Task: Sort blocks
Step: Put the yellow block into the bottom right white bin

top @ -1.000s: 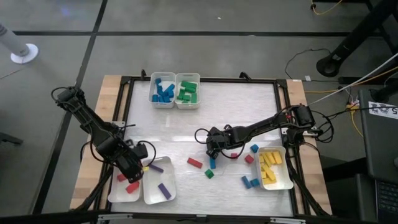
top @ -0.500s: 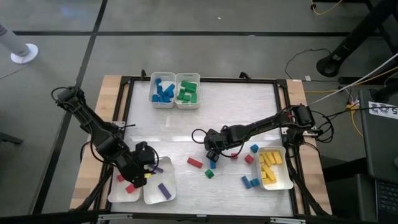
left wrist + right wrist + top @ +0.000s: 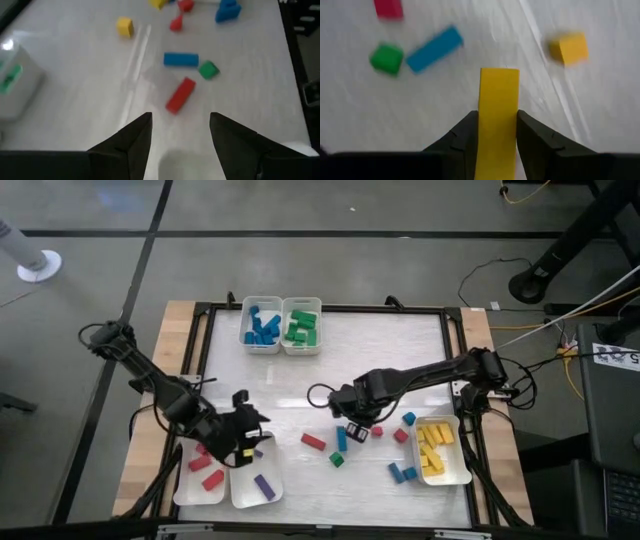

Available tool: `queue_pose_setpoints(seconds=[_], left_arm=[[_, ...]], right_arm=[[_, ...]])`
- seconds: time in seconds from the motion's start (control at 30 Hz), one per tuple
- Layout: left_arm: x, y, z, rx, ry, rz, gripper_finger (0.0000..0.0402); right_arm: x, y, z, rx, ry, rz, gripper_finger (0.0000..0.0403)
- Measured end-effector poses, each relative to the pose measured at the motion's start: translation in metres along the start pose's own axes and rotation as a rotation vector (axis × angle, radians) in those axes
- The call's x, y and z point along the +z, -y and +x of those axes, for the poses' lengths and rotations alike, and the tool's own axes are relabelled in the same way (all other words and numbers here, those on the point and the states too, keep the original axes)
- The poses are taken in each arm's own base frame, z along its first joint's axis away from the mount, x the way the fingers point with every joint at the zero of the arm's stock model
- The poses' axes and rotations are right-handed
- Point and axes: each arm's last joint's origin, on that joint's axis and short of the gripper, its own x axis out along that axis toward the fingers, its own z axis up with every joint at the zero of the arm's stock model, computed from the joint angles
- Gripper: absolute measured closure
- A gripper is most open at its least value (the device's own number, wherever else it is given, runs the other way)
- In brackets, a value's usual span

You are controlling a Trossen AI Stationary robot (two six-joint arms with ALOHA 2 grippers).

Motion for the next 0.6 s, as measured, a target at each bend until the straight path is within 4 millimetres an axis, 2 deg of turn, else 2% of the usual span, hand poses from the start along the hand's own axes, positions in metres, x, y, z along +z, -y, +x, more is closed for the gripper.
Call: queue_pose_setpoints(seconds=[0.13,0.23,0.6], left_arm=[[0.011,-0.003,0.016,0.025,0.042,0.065,0.0214],[0.016,-0.005,0.032,0.055,0.050,0.120,0.0214],[0.019,-0.004,0.096,0.089,0.026,0.220,0.0214]], right_arm=[[-0.020,-0.007,-0.012,-0.066,-0.091,-0.036,0.0287],[-0.037,-0.012,-0.015,-0.142,-0.163,-0.022,0.0286],[-0.097,-0.062,-0.012,-0.159,-0.149,-0.088,0.0286]])
